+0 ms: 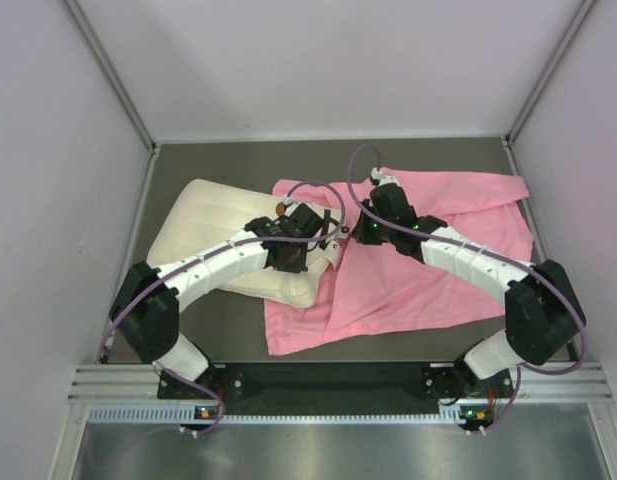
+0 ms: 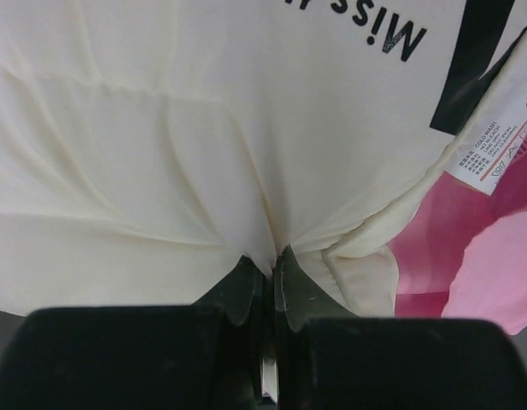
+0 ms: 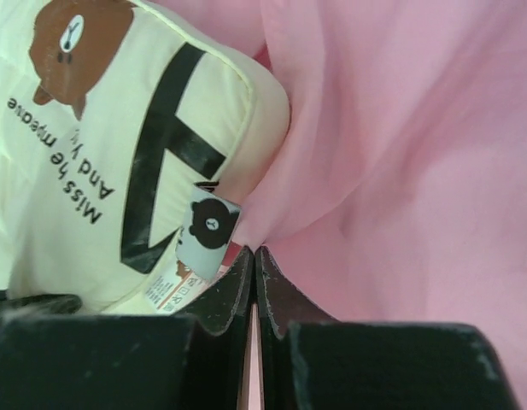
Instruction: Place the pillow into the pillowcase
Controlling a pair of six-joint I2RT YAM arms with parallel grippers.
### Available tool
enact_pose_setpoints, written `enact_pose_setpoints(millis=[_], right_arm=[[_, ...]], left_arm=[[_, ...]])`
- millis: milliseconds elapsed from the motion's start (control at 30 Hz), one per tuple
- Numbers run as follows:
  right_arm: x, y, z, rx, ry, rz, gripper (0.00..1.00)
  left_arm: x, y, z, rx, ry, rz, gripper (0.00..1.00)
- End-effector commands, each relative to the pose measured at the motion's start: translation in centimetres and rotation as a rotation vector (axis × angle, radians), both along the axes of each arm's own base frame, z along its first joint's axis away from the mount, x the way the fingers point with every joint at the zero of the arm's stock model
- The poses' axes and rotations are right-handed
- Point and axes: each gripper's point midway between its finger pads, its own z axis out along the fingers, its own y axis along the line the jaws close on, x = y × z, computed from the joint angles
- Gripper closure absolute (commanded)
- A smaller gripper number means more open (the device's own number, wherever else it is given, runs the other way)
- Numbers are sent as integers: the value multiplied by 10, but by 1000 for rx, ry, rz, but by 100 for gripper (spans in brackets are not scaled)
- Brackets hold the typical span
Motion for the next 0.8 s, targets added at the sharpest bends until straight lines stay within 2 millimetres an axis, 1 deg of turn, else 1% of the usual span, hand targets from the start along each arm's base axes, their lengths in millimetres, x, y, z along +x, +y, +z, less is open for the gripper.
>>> enact_pose_setpoints(millis=[0, 100, 200, 233, 267, 300, 367, 433, 467, 533, 600, 667, 767], right_arm=[[6, 11, 45, 91, -89, 27, 100], [3, 18, 51, 113, -92, 67, 100], [-1, 21, 56, 121, -103, 99, 100], [-1, 19, 56, 113, -108, 89, 100], [-1, 17, 57, 108, -113, 82, 100], [-2, 15, 56, 99, -112, 85, 100], [-3, 13, 56, 88, -110, 78, 100], [4, -2, 53, 39, -121, 2, 100], [7, -7, 53, 24, -122, -22, 100], [13, -11, 58, 23, -130, -49, 100], [15, -6, 61, 25, -133, -24, 100], [15, 2, 68, 48, -138, 7, 100], [10, 14, 74, 62, -144, 46, 100]], left_arm=[[8, -6, 1, 12, -7, 4, 100], [7, -8, -9, 26, 24, -7, 100], [6, -12, -13, 22, 48, -29, 100], [5, -12, -12, 30, 54, -34, 100], [6, -8, -12, 52, 55, -21, 100], [3, -4, -11, 72, 66, -18, 100], [0, -3, -7, 64, 72, -31, 100], [-8, 2, -4, 71, 94, -43, 100], [-11, 4, 1, 69, 97, -46, 100], [-19, 8, 3, 75, 119, -63, 100], [-23, 9, 7, 65, 120, -80, 100], [-25, 6, 5, 49, 127, -104, 100], [-25, 0, -1, 43, 151, -115, 100]])
